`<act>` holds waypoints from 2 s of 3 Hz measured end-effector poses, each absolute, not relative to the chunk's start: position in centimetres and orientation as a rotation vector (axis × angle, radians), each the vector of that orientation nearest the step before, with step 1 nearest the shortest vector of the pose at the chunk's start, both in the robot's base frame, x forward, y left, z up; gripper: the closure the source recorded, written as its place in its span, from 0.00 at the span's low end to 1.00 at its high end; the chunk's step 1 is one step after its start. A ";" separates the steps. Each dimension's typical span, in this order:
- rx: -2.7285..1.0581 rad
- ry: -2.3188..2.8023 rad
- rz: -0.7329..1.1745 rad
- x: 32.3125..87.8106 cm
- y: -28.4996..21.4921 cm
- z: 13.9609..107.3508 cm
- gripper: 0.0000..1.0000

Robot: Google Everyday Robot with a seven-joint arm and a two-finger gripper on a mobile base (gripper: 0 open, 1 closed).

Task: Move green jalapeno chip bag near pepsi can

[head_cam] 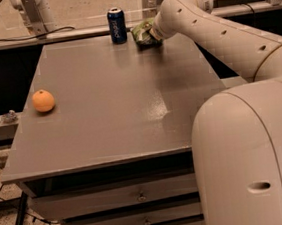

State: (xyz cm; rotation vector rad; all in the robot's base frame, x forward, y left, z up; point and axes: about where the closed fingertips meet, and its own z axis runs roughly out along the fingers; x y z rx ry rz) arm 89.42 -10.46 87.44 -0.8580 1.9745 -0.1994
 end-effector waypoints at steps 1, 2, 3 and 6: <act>-0.899 1.983 -0.171 88.3 -8.8 86.7 1.00; -0.937 1.981 -0.155 87.2 -7.5 86.7 1.00; -0.969 1.980 -0.136 86.3 -6.4 86.8 1.00; -0.982 2.049 -0.144 84.8 -6.8 86.6 0.35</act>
Offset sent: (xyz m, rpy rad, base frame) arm -0.0359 0.0416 -0.0025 -0.0166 0.0483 0.0973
